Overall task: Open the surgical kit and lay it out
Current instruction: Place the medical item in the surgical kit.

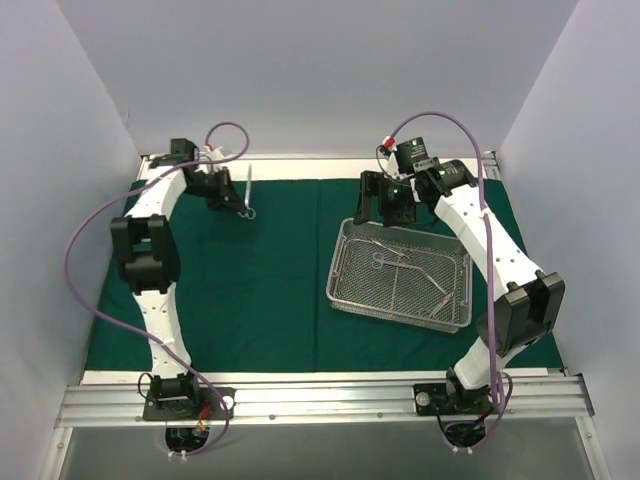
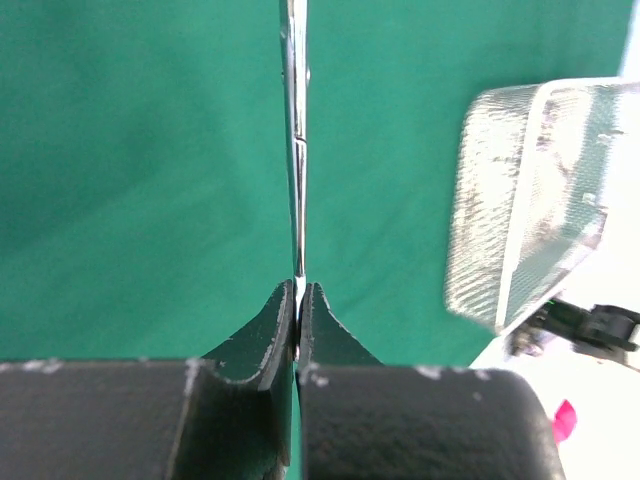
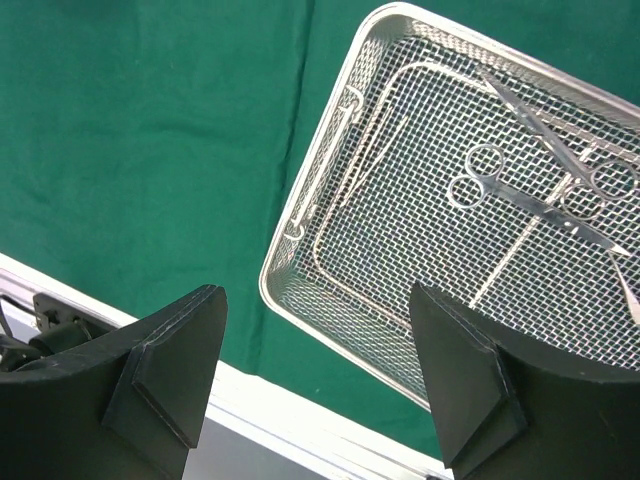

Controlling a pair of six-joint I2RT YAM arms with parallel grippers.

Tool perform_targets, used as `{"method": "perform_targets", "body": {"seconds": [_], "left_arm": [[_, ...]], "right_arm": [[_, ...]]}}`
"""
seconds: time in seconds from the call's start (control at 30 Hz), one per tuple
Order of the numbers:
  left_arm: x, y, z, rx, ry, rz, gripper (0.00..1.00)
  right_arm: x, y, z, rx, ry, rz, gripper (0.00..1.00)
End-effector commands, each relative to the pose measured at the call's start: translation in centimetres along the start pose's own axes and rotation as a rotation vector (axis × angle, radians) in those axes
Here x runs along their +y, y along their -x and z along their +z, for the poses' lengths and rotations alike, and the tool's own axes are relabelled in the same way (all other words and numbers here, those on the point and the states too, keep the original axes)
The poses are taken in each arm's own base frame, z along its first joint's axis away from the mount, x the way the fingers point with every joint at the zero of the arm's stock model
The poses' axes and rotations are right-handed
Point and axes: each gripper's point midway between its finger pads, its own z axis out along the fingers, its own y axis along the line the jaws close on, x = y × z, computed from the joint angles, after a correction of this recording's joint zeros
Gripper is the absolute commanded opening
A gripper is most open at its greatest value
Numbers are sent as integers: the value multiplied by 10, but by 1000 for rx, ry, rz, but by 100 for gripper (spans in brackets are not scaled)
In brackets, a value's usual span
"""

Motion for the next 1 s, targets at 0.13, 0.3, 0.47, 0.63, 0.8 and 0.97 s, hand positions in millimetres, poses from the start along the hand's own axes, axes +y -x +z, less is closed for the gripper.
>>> {"method": "perform_targets", "body": {"seconds": [0.13,0.3,0.47,0.63,0.8,0.97], "left_arm": [[-88,11,84,33,-270,-13,2],[-99,12,110,46,-387,-83,2],[-89,7,121,51,-391,-156,2],[-88,9,128,45,-369,-189,2],[-83,2,139,71,-348,-209,2],[-71,-8,147,102,-288,-227,3]], "right_arm": [[-26,14,-17,-44,-68,38,74],[-41,12,-21,-42,-104,81,74],[-45,11,-25,-56,-123,108,74],[-48,6,-22,-56,-123,132,74],[-49,5,-22,-57,-129,140,74],[-51,0,-21,-50,-133,146,74]]}}
